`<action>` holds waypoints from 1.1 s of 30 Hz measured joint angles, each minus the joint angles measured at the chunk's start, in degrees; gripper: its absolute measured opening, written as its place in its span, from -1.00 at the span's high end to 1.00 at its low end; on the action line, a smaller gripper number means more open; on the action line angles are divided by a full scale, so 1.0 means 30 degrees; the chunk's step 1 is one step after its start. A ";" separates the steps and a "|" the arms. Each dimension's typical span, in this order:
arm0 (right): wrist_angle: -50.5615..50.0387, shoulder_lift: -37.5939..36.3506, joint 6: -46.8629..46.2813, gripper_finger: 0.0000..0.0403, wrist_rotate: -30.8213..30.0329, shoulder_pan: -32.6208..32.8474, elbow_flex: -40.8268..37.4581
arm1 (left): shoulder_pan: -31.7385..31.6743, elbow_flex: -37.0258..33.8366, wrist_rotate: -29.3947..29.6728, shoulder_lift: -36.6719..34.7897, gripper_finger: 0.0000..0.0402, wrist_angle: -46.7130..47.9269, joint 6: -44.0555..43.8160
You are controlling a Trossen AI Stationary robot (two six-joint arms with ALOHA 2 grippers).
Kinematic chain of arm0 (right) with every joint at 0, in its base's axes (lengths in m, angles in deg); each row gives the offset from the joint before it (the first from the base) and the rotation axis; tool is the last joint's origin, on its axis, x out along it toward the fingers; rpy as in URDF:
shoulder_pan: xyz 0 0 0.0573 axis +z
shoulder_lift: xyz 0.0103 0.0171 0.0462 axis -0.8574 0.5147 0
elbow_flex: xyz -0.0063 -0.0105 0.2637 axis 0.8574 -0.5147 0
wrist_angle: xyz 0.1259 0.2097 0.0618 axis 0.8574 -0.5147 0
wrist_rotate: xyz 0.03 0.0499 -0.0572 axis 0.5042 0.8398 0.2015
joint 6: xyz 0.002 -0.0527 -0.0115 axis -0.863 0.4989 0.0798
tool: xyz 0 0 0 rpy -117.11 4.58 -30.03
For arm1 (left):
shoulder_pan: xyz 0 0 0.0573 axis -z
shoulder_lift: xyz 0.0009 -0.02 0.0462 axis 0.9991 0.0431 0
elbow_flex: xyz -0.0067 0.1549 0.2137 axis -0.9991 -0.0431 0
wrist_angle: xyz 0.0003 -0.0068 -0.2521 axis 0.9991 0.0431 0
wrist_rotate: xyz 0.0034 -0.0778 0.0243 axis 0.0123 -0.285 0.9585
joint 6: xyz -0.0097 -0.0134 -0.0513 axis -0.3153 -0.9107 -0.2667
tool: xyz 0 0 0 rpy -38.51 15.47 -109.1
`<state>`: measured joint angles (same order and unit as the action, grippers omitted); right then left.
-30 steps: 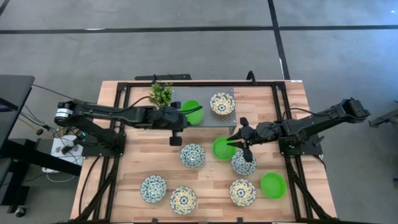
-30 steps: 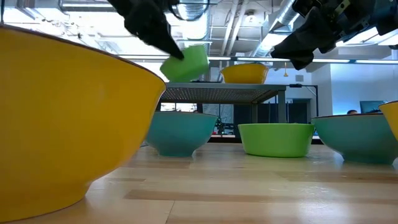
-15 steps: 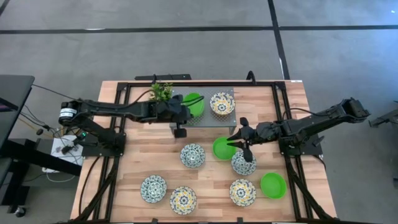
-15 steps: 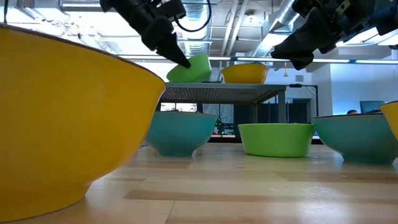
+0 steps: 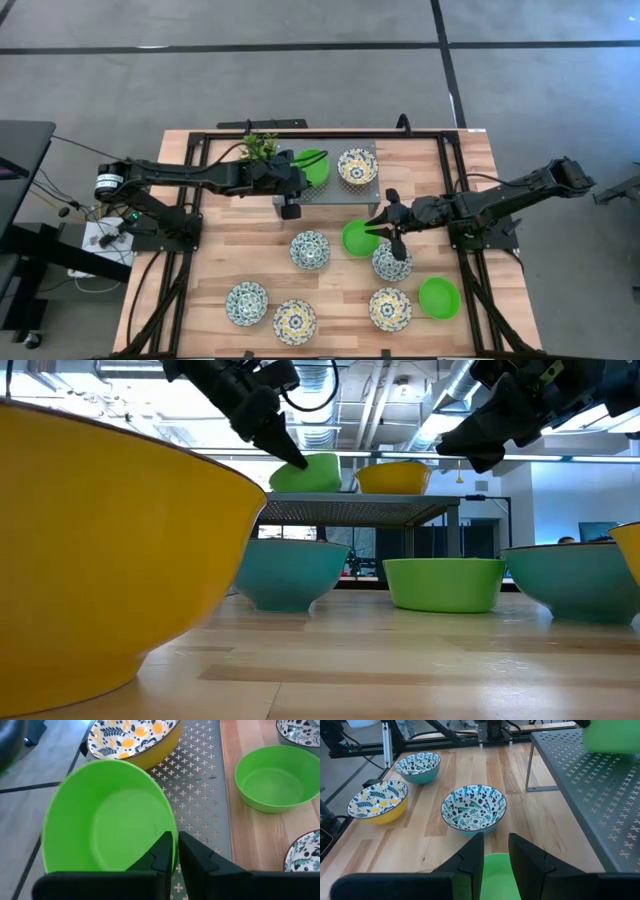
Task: Pick & Place Mini bowls
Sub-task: Put the left green bowl on the shelf
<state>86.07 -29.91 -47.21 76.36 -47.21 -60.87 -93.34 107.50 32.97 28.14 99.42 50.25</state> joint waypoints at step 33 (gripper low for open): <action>-0.0291 0.0000 -0.0066 0.58 0.0033 0.0051 0.0000 | 0.0482 -0.0499 0.6232 -0.4144 0.55 0.3986 -0.4181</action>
<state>85.20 -29.91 -47.41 76.46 -47.06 -60.87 -91.89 106.00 51.67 15.71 111.38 37.71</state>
